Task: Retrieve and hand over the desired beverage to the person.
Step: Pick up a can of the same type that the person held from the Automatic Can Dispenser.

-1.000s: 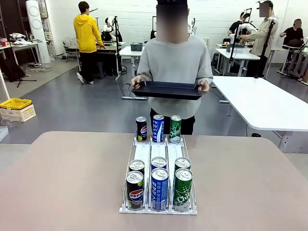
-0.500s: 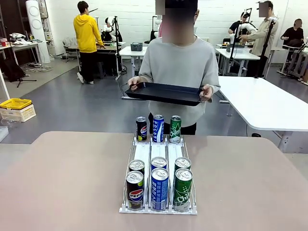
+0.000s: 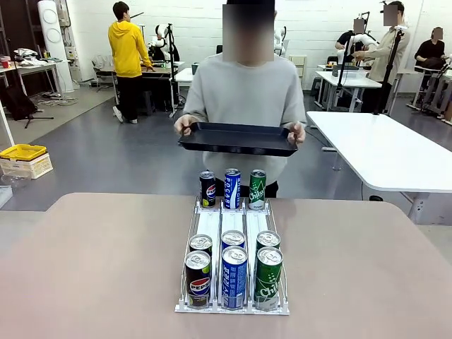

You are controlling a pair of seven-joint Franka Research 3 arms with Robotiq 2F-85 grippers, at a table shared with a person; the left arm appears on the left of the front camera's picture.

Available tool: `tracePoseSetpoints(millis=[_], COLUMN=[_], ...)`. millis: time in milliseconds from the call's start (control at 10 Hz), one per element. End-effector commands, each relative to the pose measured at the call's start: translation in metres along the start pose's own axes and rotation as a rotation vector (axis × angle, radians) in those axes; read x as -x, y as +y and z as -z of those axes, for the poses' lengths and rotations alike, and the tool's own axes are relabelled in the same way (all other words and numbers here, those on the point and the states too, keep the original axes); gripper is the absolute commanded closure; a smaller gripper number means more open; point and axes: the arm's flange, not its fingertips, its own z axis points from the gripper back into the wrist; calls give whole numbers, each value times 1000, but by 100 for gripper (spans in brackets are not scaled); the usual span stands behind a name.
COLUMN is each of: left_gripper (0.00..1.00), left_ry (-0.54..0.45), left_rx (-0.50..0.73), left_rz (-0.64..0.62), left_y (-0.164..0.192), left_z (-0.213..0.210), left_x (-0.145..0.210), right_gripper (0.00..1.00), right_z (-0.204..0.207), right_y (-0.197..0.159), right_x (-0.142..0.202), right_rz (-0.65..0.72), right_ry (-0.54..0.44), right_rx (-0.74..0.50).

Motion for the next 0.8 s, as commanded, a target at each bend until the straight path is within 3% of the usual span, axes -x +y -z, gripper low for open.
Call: tracePoseSetpoints(millis=[0, 700], left_gripper=[0, 0], left_ry=[7, 7], left_rx=[-2, -2], left_rz=[16, 16], left_y=[2, 2], left_z=[-2, -2], left_x=[0, 0], right_gripper=[0, 0], right_z=[1, 1], right_y=[2, 2], right_x=[0, 0], right_rz=[-13, -13], right_ry=[-7, -7], right_rx=[-27, -27])
